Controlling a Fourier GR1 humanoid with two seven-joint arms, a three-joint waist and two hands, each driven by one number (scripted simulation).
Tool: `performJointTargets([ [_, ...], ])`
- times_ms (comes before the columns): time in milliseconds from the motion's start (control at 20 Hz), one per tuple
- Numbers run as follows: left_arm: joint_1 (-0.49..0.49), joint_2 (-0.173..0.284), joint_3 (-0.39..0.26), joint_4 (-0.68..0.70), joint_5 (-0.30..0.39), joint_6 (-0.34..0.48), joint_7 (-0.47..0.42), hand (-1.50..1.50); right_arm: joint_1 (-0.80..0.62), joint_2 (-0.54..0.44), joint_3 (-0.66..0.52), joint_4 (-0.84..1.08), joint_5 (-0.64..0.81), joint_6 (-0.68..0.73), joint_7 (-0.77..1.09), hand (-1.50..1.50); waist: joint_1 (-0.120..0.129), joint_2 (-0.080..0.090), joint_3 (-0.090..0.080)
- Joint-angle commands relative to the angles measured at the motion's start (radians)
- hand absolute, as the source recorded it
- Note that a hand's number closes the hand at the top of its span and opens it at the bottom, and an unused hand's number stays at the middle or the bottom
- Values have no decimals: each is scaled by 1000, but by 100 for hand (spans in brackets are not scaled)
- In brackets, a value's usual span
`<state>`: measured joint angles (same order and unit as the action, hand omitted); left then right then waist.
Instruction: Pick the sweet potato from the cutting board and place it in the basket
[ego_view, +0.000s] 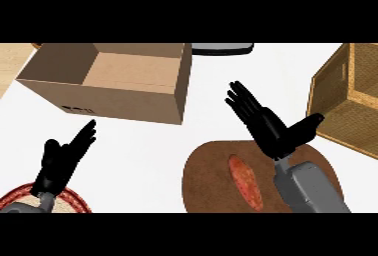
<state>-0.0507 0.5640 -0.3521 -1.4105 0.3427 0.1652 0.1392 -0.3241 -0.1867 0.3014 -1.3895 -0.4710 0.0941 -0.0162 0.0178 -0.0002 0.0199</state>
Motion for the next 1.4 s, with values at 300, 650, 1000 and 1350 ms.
performJointTargets([
  [300, -128, 52, 102, -93, -86, 67, -127, 0, 77, 179, -83, -65, -169, -90, -87, 150, -122, 0, 16],
  [650, -131, 44, 104, -113, -147, 78, -206, 0, 83, 185, 544, -416, 233, -232, 153, -150, -43, -17, -22],
  [1000, -107, 64, 117, -135, -130, 65, -190, 0, -273, -89, 382, -445, 543, -202, 472, -150, -48, -30, -27],
  [1350, -147, 66, 116, -140, -138, 51, -188, 0, -557, -320, 433, -461, 438, 271, 694, -150, -19, -13, -26],
])
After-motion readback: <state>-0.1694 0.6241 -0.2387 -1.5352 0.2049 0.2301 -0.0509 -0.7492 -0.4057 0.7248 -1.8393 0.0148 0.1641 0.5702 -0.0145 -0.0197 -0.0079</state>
